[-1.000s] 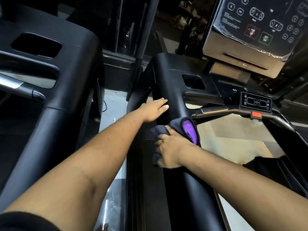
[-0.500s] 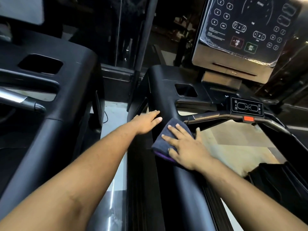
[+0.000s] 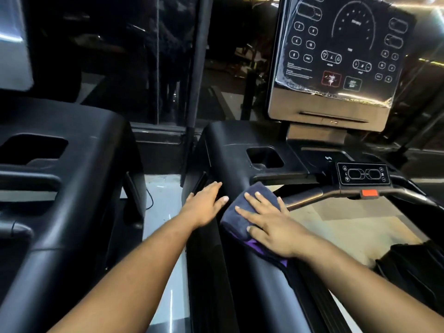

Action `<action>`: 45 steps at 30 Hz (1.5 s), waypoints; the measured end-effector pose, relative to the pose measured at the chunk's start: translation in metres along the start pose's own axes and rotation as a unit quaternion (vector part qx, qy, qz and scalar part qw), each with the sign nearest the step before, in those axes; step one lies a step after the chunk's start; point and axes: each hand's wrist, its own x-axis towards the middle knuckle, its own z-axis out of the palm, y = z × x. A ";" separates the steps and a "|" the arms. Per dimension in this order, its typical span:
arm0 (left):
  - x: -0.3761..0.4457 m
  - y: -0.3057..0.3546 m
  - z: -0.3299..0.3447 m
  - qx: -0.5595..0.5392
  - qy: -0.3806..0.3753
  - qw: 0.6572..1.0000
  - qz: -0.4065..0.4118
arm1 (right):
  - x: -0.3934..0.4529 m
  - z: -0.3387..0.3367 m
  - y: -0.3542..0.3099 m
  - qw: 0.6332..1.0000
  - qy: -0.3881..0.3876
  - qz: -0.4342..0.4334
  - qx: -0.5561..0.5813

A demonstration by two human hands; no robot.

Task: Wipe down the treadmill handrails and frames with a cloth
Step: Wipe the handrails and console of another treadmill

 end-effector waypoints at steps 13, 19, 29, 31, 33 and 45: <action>0.028 0.028 -0.016 0.042 -0.022 0.999 0.002 | 0.134 -0.028 0.029 0.992 0.076 0.093 0.039; 0.035 0.065 -0.003 0.033 -0.001 0.998 0.044 | 0.162 -0.042 0.080 0.967 0.068 0.243 0.033; 0.044 0.082 0.015 0.056 0.004 0.998 0.007 | 0.127 -0.039 0.120 0.974 0.098 0.205 -0.010; 0.043 0.084 0.012 0.059 0.003 0.998 0.006 | 0.143 -0.035 0.097 0.970 0.118 0.210 0.012; 0.041 0.084 0.012 0.065 0.004 0.998 0.010 | 0.142 -0.026 0.080 0.974 0.148 0.165 0.046; 0.043 0.080 0.014 0.064 0.010 0.998 0.018 | 0.111 -0.063 0.124 0.954 0.248 0.165 -0.023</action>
